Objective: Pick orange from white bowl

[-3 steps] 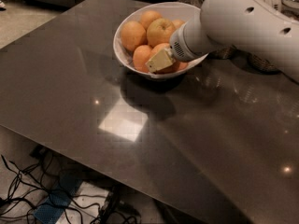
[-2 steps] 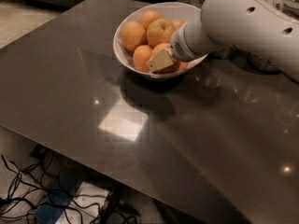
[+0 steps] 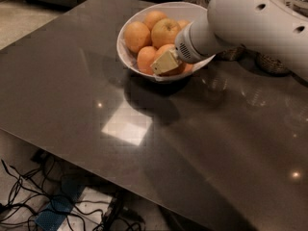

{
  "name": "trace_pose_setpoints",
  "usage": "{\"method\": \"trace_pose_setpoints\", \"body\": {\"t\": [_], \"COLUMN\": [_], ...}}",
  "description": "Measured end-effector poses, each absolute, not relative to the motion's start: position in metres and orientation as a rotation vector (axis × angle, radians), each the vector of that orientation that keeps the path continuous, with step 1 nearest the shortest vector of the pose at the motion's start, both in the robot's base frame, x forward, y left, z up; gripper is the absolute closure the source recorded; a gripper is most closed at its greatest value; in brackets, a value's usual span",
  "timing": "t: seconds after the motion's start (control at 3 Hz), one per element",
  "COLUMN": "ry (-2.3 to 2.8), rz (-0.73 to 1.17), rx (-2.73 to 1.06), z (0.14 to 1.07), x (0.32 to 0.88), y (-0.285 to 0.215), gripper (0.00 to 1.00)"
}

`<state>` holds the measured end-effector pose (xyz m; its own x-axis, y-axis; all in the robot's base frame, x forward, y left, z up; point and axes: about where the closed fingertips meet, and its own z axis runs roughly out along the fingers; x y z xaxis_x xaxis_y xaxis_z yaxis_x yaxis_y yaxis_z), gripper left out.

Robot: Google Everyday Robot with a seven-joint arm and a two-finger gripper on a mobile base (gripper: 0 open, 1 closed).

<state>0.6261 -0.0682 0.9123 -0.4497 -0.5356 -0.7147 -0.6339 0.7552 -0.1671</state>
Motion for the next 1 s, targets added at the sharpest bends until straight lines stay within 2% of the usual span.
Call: {"method": "trace_pose_setpoints", "body": {"t": [1.0], "ry": [1.937], "rz": [0.261], "rx": [-1.098], "z": [0.989], "x": [0.607], "y": [-0.083], "gripper": [1.0]}}
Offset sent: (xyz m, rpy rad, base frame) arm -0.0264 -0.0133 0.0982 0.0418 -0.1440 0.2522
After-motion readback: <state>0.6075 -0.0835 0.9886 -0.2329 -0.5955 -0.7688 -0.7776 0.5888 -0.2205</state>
